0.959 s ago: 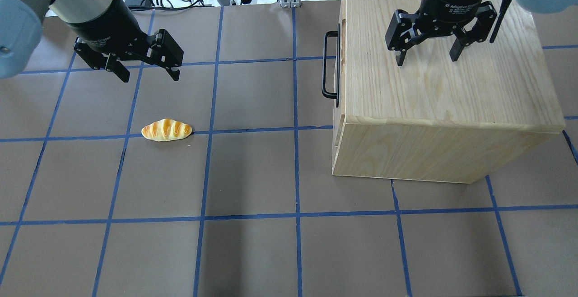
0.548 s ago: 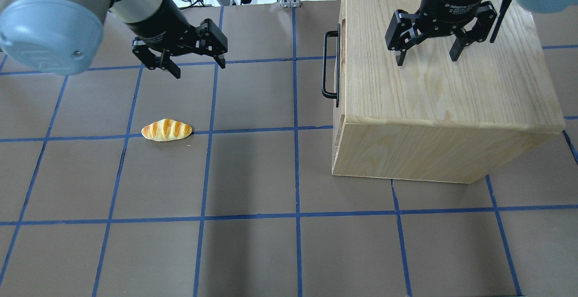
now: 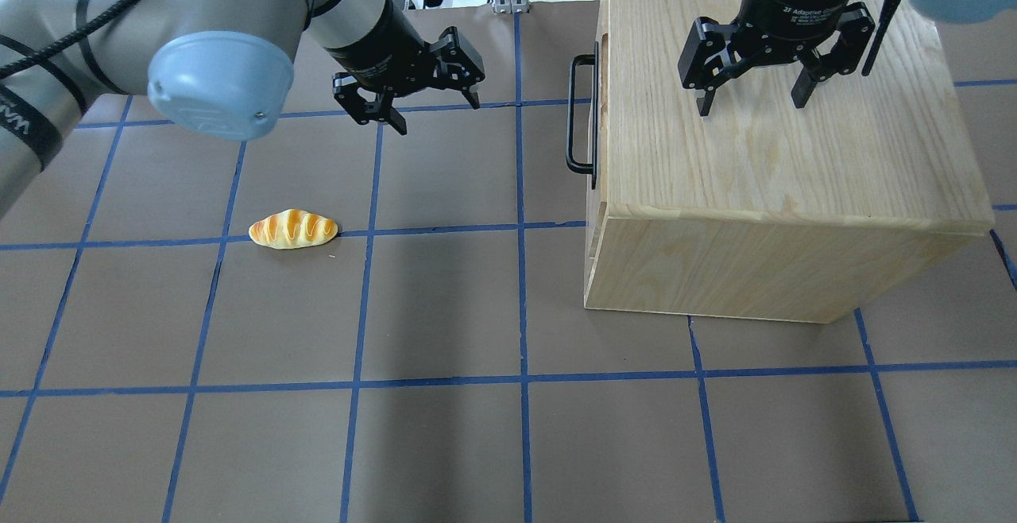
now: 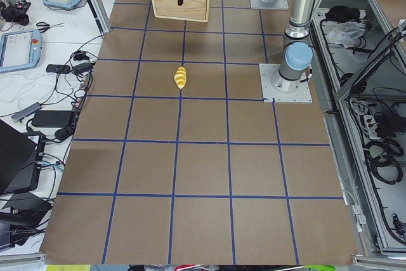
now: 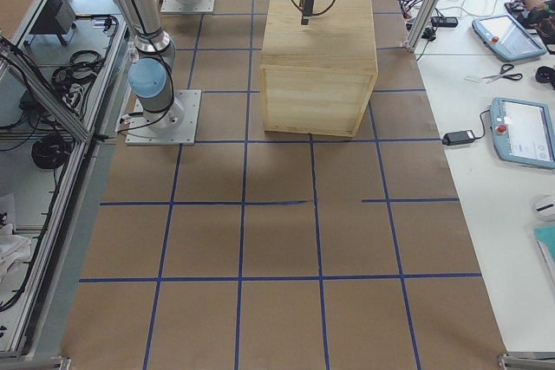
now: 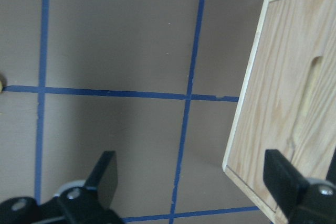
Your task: Open upper drawer
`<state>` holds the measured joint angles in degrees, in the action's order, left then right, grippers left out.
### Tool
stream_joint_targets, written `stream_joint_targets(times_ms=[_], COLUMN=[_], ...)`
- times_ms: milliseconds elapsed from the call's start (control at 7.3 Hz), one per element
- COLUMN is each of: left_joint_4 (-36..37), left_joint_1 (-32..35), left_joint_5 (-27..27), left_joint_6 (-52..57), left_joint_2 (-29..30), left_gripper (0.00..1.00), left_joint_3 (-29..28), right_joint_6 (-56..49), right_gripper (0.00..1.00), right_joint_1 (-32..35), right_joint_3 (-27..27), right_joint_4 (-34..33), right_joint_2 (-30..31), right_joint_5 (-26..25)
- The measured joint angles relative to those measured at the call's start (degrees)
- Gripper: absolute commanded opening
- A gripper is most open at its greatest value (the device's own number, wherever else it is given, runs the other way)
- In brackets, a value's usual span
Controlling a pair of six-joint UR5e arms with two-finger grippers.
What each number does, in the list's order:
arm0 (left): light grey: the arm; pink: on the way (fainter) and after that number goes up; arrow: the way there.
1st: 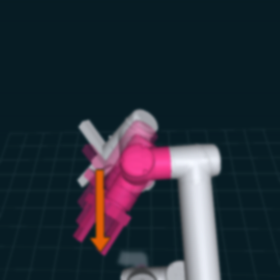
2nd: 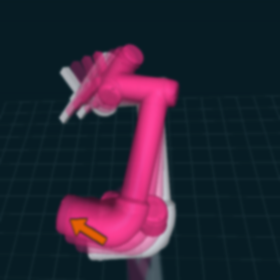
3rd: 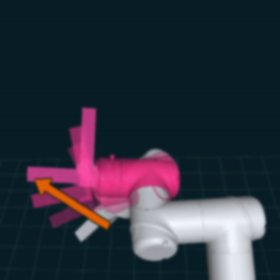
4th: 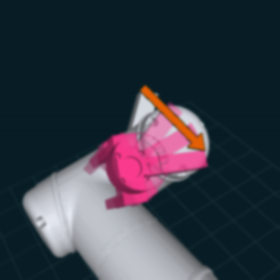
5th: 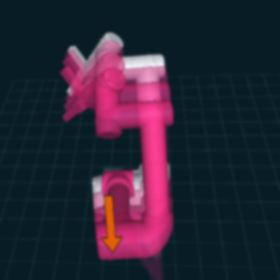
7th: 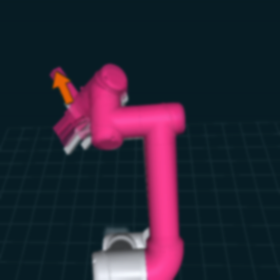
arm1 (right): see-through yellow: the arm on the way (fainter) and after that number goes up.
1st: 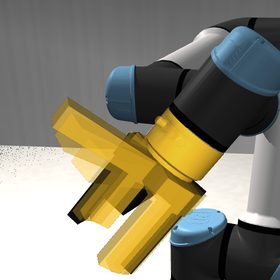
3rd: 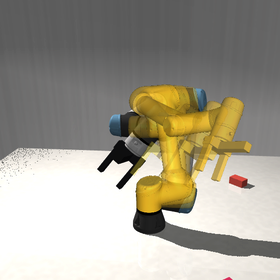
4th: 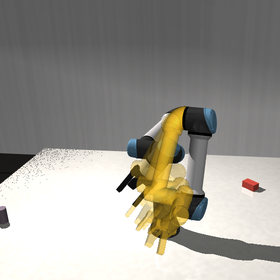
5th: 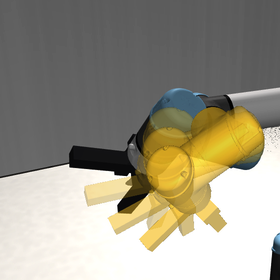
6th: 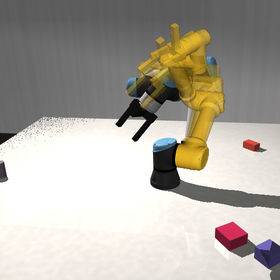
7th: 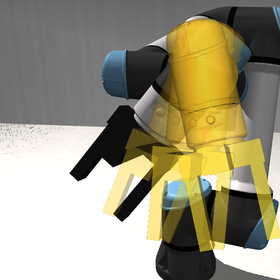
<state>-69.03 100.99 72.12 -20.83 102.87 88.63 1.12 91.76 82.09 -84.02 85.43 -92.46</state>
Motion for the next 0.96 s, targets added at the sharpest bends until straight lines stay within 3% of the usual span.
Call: stream_joint_targets(times_ms=[411, 959], left_joint_4=[7.5, 10.3], left_joint_1=[2.9, 5.3], left_joint_5=[-5.6, -6.1], left_joint_6=[-8.8, -12.8], left_joint_2=[3.6, 6.3], left_gripper=[1.0, 1.0], left_joint_3=[-0.5, -0.5], right_joint_6=[0.0, 0.0], right_gripper=[1.0, 1.0], right_joint_1=[0.0, -0.1], right_joint_3=[0.0, 0.0], right_joint_4=[0.0, 0.0], right_joint_2=[0.0, 0.0], right_joint_5=[0.0, 0.0])
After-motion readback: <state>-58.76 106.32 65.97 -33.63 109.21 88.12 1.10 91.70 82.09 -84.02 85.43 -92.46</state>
